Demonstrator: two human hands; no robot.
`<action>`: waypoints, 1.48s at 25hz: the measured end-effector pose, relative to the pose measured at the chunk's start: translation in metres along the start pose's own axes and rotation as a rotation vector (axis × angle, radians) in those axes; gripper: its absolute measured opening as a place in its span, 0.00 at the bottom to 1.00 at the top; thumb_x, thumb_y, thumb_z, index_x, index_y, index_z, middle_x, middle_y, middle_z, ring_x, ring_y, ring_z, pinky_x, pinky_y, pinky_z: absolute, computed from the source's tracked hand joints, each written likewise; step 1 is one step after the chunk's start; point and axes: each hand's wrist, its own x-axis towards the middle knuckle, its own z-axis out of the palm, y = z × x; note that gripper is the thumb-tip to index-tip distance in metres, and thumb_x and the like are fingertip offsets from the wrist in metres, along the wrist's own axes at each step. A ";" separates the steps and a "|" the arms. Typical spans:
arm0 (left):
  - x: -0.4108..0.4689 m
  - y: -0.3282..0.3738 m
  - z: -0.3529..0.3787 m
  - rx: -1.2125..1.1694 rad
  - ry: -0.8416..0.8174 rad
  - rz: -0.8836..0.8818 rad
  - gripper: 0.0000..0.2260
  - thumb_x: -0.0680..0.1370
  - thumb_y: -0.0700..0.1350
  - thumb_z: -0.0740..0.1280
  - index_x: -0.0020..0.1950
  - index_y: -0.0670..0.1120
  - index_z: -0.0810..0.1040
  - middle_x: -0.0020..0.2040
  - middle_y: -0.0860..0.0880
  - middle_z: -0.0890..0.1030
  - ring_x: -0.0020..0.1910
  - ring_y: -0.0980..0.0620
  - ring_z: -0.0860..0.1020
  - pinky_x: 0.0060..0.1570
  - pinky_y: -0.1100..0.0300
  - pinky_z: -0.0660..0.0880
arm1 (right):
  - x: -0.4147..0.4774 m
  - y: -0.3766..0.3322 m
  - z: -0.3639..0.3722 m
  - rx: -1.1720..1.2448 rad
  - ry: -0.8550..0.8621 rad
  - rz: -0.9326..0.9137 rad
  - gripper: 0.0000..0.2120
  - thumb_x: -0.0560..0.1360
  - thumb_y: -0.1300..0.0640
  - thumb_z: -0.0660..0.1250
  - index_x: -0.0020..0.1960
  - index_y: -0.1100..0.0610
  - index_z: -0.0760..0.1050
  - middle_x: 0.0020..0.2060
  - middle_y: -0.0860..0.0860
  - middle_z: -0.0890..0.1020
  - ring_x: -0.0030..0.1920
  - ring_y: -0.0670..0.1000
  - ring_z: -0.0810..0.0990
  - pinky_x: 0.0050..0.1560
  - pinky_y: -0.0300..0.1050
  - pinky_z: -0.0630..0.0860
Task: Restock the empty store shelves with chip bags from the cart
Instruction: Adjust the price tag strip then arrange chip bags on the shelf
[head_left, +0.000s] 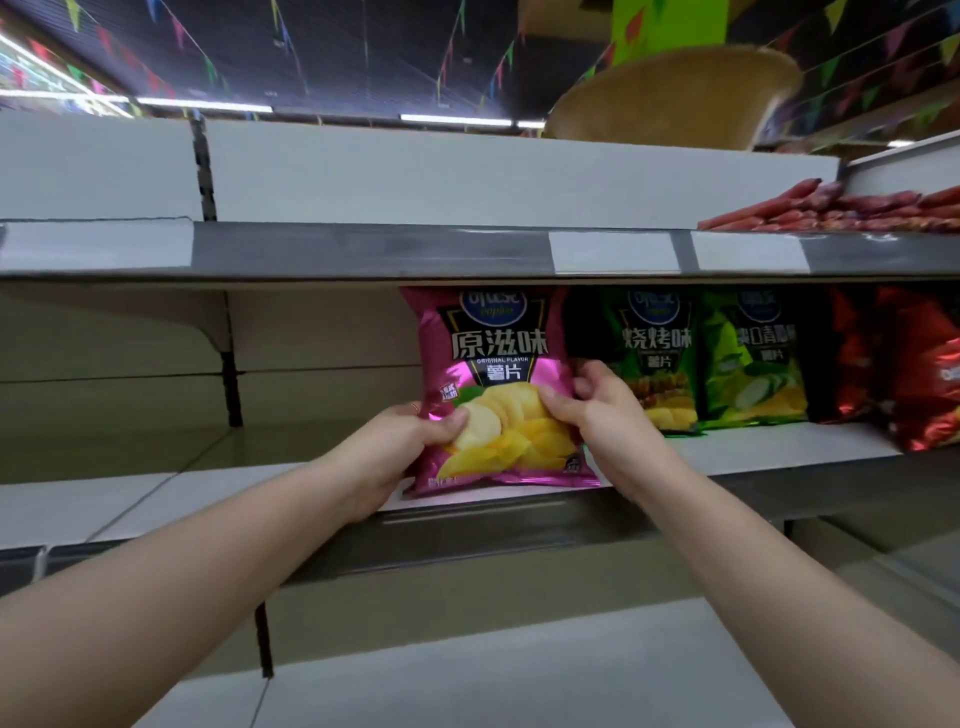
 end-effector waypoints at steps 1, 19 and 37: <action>0.007 -0.003 -0.001 0.004 -0.002 0.001 0.08 0.76 0.41 0.67 0.54 0.40 0.77 0.50 0.43 0.84 0.50 0.47 0.81 0.52 0.58 0.76 | 0.003 0.006 0.000 -0.002 0.000 0.002 0.18 0.75 0.63 0.67 0.62 0.63 0.66 0.57 0.60 0.76 0.56 0.59 0.78 0.55 0.54 0.77; -0.044 -0.011 0.030 0.162 0.564 0.263 0.22 0.73 0.39 0.70 0.66 0.43 0.69 0.58 0.47 0.75 0.58 0.51 0.75 0.50 0.68 0.69 | -0.045 -0.009 -0.005 -0.338 0.070 -0.555 0.21 0.75 0.63 0.62 0.67 0.64 0.65 0.64 0.57 0.68 0.61 0.42 0.65 0.60 0.27 0.59; -0.352 -0.038 -0.143 0.290 1.331 0.248 0.09 0.76 0.36 0.65 0.47 0.51 0.74 0.43 0.54 0.75 0.43 0.56 0.73 0.40 0.65 0.69 | -0.236 -0.084 0.291 0.507 -0.695 -0.333 0.11 0.76 0.64 0.61 0.41 0.50 0.74 0.42 0.52 0.78 0.42 0.47 0.76 0.42 0.32 0.73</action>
